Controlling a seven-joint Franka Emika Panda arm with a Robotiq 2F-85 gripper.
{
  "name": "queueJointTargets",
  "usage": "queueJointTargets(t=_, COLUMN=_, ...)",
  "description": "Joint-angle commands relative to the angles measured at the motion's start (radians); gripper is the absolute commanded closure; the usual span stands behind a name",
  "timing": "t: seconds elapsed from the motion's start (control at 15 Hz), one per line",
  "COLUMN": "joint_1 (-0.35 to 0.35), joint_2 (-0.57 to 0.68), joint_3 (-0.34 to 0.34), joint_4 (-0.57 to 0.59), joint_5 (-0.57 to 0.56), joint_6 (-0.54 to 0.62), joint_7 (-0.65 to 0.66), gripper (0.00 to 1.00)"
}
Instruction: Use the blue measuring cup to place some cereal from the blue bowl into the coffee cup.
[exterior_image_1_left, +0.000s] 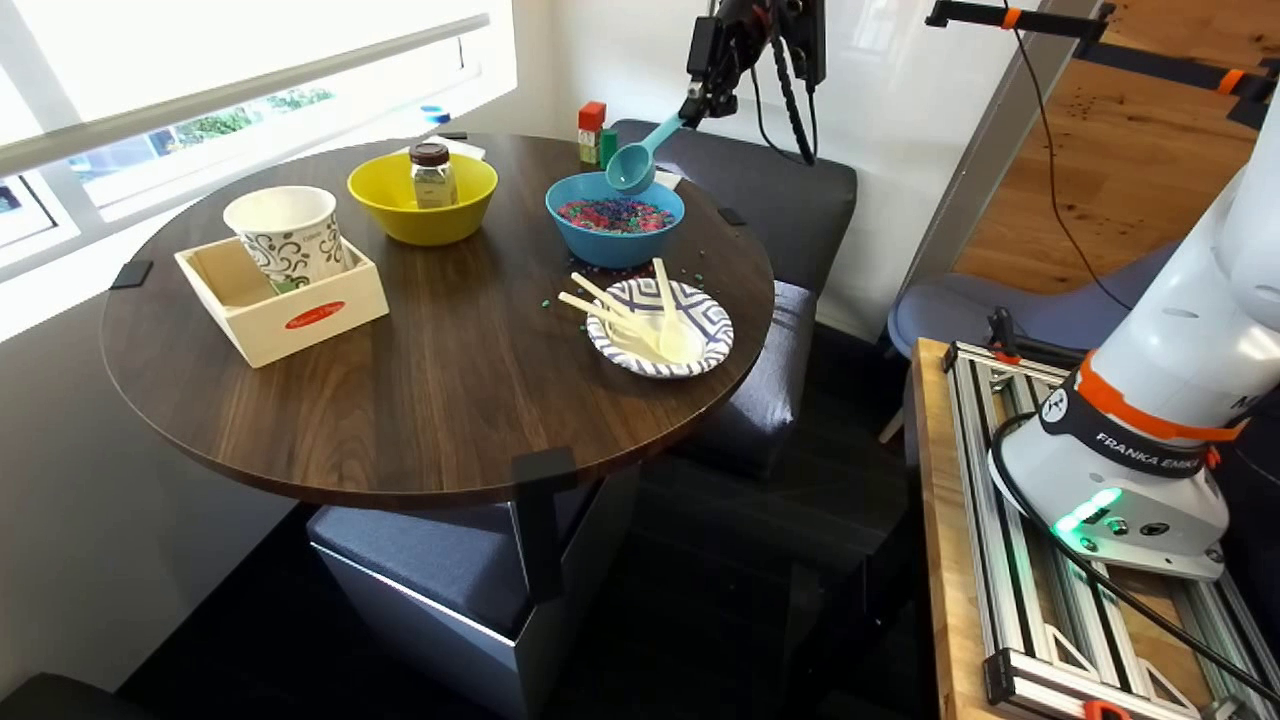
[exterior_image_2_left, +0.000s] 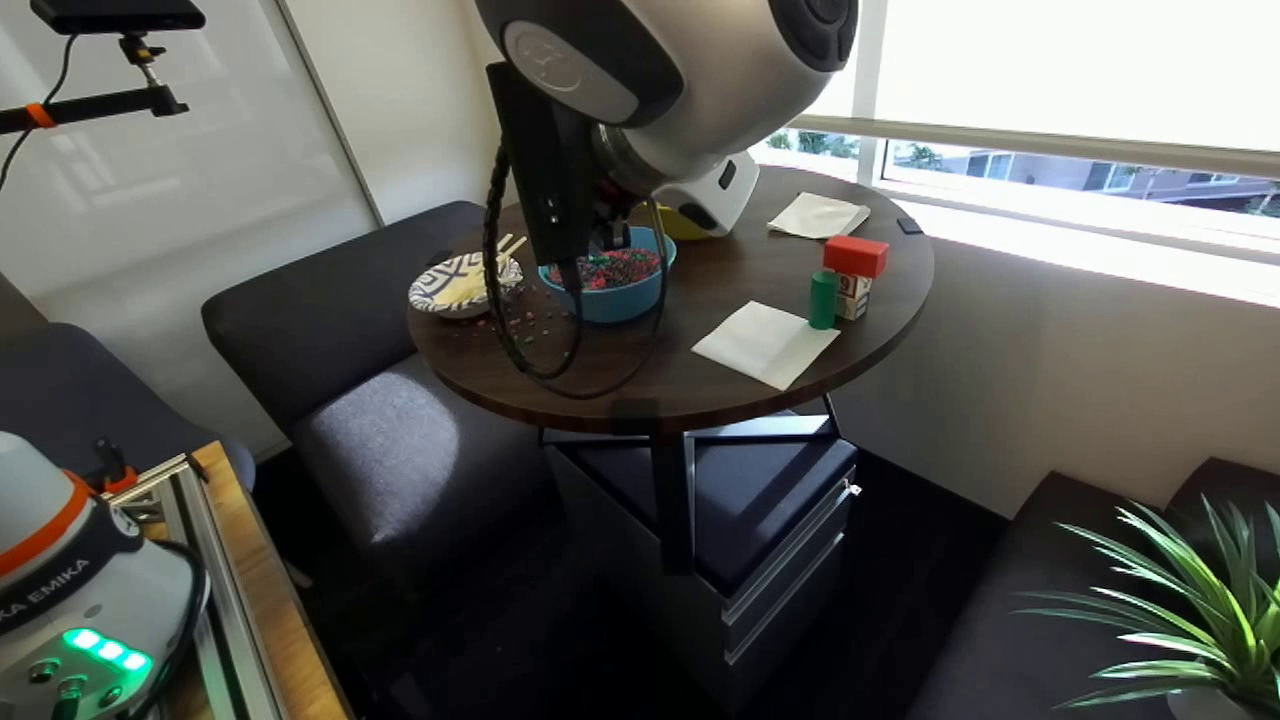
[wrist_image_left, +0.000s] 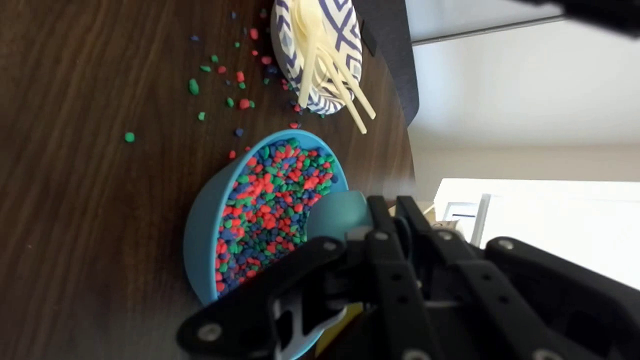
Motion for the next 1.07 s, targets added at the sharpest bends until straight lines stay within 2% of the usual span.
queueJointTargets(t=0.0, joint_1=0.020, joint_2=0.021, joint_3=0.013, joint_4=0.021, joint_5=-0.051, joint_6=-0.008, joint_7=0.072, gripper=0.98)
queueJointTargets(t=0.53, joint_1=0.044, joint_2=0.063, joint_3=0.036, joint_4=0.061, joint_5=-0.057, joint_6=0.026, joint_7=0.176, gripper=0.98)
queueJointTargets(t=1.0, joint_1=-0.001, joint_2=0.166, joint_3=0.046, joint_4=0.160, joint_5=-0.073, joint_6=-0.042, joint_7=0.114, gripper=0.98)
